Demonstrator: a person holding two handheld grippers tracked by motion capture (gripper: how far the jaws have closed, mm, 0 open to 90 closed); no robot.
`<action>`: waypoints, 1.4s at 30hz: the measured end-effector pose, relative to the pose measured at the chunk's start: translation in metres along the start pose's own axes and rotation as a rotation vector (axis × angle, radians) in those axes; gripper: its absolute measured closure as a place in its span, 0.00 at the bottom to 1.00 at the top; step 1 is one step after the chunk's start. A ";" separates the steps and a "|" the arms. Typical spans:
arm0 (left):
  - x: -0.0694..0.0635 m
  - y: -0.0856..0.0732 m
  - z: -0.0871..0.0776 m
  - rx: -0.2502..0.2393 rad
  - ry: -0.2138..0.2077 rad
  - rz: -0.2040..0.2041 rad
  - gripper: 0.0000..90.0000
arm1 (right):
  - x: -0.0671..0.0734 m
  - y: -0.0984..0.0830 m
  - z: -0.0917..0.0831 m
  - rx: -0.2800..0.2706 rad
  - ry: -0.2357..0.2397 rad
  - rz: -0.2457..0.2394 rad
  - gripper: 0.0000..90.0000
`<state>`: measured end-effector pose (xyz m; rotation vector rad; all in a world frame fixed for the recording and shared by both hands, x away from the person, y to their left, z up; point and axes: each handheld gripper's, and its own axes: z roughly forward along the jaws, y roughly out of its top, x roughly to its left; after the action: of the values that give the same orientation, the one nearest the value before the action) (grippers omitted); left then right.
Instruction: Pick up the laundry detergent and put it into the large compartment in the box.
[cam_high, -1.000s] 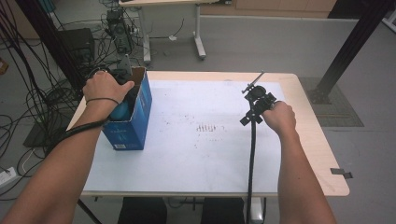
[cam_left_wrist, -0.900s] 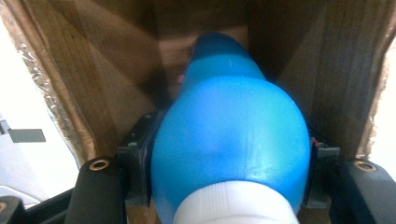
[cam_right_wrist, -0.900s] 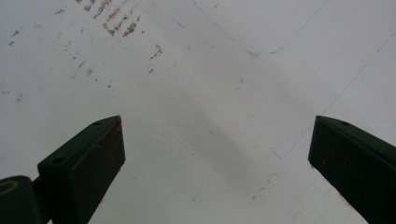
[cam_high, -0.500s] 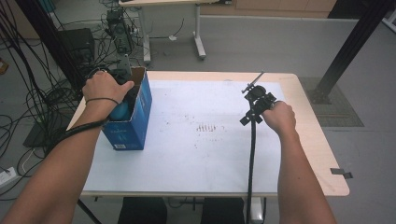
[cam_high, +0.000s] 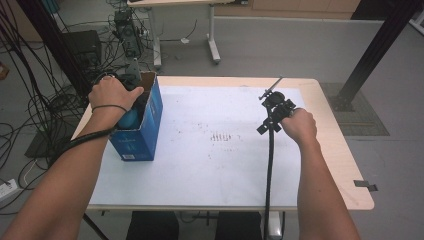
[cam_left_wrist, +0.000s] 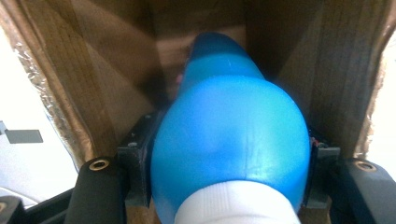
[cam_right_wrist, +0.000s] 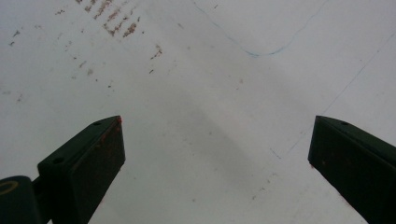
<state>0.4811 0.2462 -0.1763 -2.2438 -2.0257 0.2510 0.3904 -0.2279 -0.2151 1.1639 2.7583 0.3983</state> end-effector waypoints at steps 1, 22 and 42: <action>0.000 0.000 0.000 -0.001 -0.001 0.000 0.41 | 0.000 0.000 0.000 0.002 -0.001 -0.002 0.04; 0.005 -0.002 0.000 0.000 -0.015 -0.003 0.41 | 0.001 0.001 -0.002 -0.001 0.000 -0.002 0.04; 0.004 -0.003 0.000 -0.004 -0.015 -0.002 0.41 | 0.000 0.000 -0.002 -0.003 0.003 -0.001 0.04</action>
<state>0.4789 0.2507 -0.1763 -2.2489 -2.0376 0.2645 0.3898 -0.2281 -0.2129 1.1625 2.7595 0.4043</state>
